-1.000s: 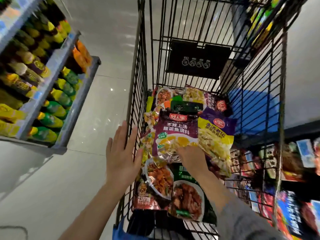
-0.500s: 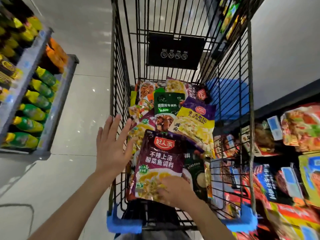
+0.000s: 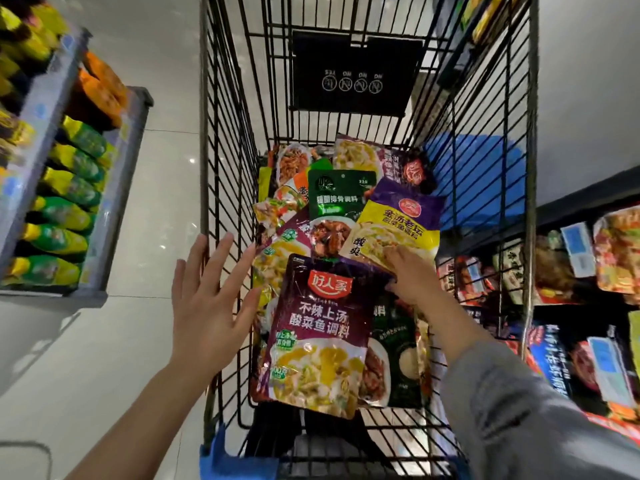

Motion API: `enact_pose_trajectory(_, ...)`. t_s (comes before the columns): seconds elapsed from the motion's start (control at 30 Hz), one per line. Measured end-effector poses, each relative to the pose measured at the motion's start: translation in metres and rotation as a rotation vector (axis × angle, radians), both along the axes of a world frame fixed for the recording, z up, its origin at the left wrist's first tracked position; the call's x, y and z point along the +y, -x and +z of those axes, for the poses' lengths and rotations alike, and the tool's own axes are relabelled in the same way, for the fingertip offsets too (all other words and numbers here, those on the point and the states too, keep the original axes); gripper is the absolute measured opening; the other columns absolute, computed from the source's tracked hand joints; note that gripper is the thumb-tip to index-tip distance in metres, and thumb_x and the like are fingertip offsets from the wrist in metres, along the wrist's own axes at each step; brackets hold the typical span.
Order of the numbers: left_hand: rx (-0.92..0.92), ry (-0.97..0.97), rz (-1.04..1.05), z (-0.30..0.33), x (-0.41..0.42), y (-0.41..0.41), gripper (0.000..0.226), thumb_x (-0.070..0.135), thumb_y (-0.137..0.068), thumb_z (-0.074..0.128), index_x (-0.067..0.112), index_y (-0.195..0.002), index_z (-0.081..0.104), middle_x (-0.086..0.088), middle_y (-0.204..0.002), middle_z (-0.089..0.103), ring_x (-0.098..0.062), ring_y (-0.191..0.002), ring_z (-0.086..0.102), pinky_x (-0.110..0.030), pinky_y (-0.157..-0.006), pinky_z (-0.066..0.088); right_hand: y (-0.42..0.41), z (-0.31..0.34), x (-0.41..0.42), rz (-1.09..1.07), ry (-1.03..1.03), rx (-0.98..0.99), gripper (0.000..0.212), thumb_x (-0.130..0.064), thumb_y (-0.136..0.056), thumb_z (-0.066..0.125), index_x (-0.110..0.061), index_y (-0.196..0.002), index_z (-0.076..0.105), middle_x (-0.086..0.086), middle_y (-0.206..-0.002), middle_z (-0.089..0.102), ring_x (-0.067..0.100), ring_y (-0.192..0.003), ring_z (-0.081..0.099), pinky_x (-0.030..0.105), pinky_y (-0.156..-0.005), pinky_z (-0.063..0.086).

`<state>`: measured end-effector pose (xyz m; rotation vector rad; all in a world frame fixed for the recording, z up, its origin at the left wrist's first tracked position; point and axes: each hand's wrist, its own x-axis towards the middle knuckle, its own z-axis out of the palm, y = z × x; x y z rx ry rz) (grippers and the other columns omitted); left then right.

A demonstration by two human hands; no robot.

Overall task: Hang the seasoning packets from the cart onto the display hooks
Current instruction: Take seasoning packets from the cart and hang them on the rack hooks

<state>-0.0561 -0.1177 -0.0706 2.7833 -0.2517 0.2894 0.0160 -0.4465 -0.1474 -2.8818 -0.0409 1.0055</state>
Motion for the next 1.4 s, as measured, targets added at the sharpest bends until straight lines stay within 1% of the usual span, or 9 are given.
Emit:
enact_pose_trajectory(0.17, 0.006, 0.024, -0.003, 0.000, 0.001, -0.001, 0.050, 0.043, -0.095, 0.039, 0.025, -0.142, 0.042, -0.006, -0.152, 0.035, -0.032, -0.145, 0.018, -0.062, -0.109, 0.023, -0.001, 0.014, -0.007, -0.065, -0.039, -0.237, 0.036, -0.011, -0.095, 0.043, -0.019, -0.128, 0.053, 0.013, -0.119, 0.062, 0.034, -0.104, 0.058, 0.038, -0.078, 0.047)
enact_pose_trajectory(0.3, -0.024, 0.042, -0.006, 0.000, 0.000, -0.001, 0.049, 0.044, -0.097, 0.038, 0.023, -0.141, 0.044, -0.008, -0.149, 0.038, -0.032, -0.144, 0.019, -0.062, -0.109, 0.025, -0.002, 0.046, -0.012, -0.085, 0.042, -0.421, 0.028, -0.005, -0.092, 0.042, -0.014, -0.115, 0.056, 0.014, -0.092, 0.067, 0.036, -0.083, 0.062, 0.036, -0.062, 0.039)
enact_pose_trajectory(0.43, -0.050, 0.038, -0.025, -0.003, 0.001, -0.002, 0.047, 0.042, -0.097, 0.040, 0.021, -0.138, 0.047, -0.011, -0.146, 0.043, -0.035, -0.143, 0.022, -0.064, -0.104, 0.030, 0.024, 0.102, -0.018, -0.114, -0.004, -0.491, 0.021, -0.011, -0.094, 0.042, -0.019, -0.105, 0.059, 0.006, -0.083, 0.066, 0.030, -0.073, 0.057, 0.031, -0.061, 0.033)
enact_pose_trajectory(0.53, -0.051, 0.005, -0.029, -0.003, 0.001, -0.002, 0.047, 0.039, -0.095, 0.042, 0.019, -0.136, 0.051, -0.014, -0.142, 0.047, -0.037, -0.141, 0.024, -0.065, -0.101, 0.031, 0.075, 0.128, -0.010, -0.034, -0.032, -0.355, 0.025, -0.016, -0.096, 0.042, -0.024, -0.113, 0.059, 0.003, -0.098, 0.065, 0.027, -0.088, 0.061, 0.032, -0.067, 0.039)
enact_pose_trajectory(0.7, -0.038, -0.057, -0.021, 0.002, -0.002, 0.000, 0.049, 0.040, -0.094, 0.039, 0.017, -0.134, 0.055, -0.016, -0.143, 0.045, -0.037, -0.140, 0.021, -0.060, -0.107, 0.021, 0.174, 0.090, 0.012, 0.049, 0.073, 0.137, 0.031, -0.018, -0.096, 0.036, -0.025, -0.119, 0.054, 0.001, -0.121, 0.058, 0.024, -0.111, 0.056, 0.033, -0.087, 0.045)
enact_pose_trajectory(0.8, -0.039, -0.058, -0.011, 0.003, -0.003, 0.000, 0.048, 0.040, -0.094, 0.039, 0.017, -0.132, 0.057, -0.017, -0.141, 0.046, -0.038, -0.140, 0.021, -0.061, -0.106, 0.024, 0.186, 0.087, 0.016, -0.045, 0.029, 0.179, 0.028, -0.023, -0.097, 0.035, -0.023, -0.118, 0.054, 0.005, -0.121, 0.056, 0.026, -0.111, 0.054, 0.032, -0.086, 0.043)
enact_pose_trajectory(0.97, -0.060, -0.063, -0.010, 0.000, -0.001, -0.001, 0.045, 0.038, -0.094, 0.044, 0.016, -0.131, 0.058, -0.016, -0.139, 0.050, -0.038, -0.140, 0.025, -0.064, -0.102, 0.030, 0.118, 0.095, 0.021, -0.130, -0.099, 0.048, 0.033, -0.031, -0.096, 0.044, -0.026, -0.128, 0.049, -0.004, -0.133, 0.051, 0.019, -0.118, 0.051, 0.033, -0.091, 0.044)
enact_pose_trajectory(1.17, -0.016, -0.065, 0.066, 0.002, -0.003, 0.001, 0.054, 0.044, -0.090, 0.045, 0.021, -0.138, 0.050, -0.011, -0.149, 0.039, -0.032, -0.143, 0.023, -0.060, -0.112, 0.018, -0.018, 0.075, 0.004, -0.289, -0.285, -0.211, 0.042, -0.028, -0.093, 0.056, -0.017, -0.133, 0.050, 0.007, -0.133, 0.052, 0.027, -0.121, 0.049, 0.036, -0.095, 0.040)
enact_pose_trajectory(1.4, 0.035, -0.114, 0.095, 0.005, -0.004, -0.001, 0.067, 0.049, -0.085, 0.049, 0.024, -0.145, 0.034, -0.011, -0.154, 0.029, -0.028, -0.145, 0.020, -0.058, -0.114, 0.017, -0.152, -0.021, -0.015, -0.135, -0.004, -0.225, 0.043, -0.013, -0.091, 0.055, -0.011, -0.132, 0.044, 0.017, -0.129, 0.048, 0.036, -0.117, 0.047, 0.044, -0.091, 0.046)
